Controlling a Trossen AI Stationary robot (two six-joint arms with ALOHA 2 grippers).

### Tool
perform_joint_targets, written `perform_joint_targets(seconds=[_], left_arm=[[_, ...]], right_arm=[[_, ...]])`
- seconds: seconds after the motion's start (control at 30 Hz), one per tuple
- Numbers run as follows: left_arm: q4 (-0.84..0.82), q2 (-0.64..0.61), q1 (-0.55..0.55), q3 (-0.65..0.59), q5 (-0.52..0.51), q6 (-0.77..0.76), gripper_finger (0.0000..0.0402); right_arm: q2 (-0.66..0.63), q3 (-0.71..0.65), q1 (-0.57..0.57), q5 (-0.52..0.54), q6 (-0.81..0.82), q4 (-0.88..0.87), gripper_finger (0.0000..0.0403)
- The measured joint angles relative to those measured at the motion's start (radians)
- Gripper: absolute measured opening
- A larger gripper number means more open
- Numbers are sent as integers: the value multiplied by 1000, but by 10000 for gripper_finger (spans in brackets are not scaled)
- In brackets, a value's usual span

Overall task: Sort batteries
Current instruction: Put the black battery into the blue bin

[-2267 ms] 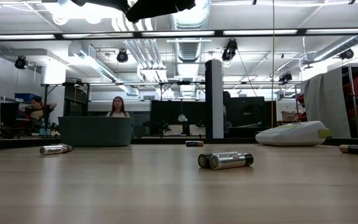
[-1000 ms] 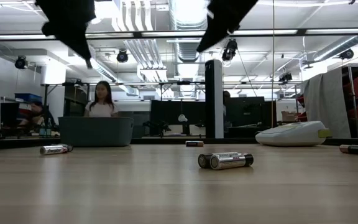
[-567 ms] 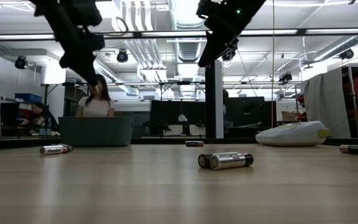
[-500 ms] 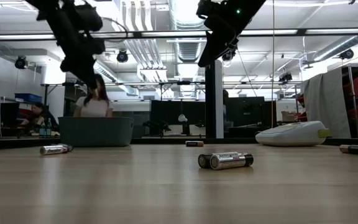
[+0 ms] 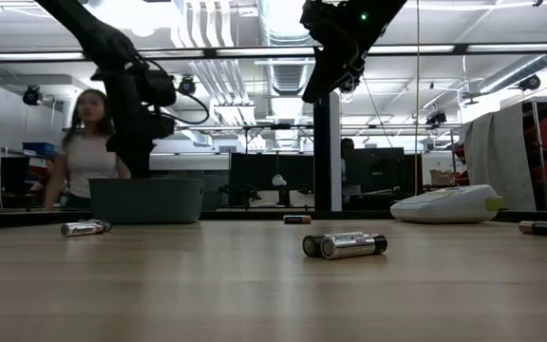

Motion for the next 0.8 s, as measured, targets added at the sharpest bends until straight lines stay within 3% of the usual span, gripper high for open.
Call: perform_joint_targets(seconds=[0.3,0.8], left_arm=[[60,66,0,2,0,7,28],[70,72,0,2,0,9,40]], right_arm=[[0,0,0,0,0,-1,114],[0,-2,0,1,7,-1,134]])
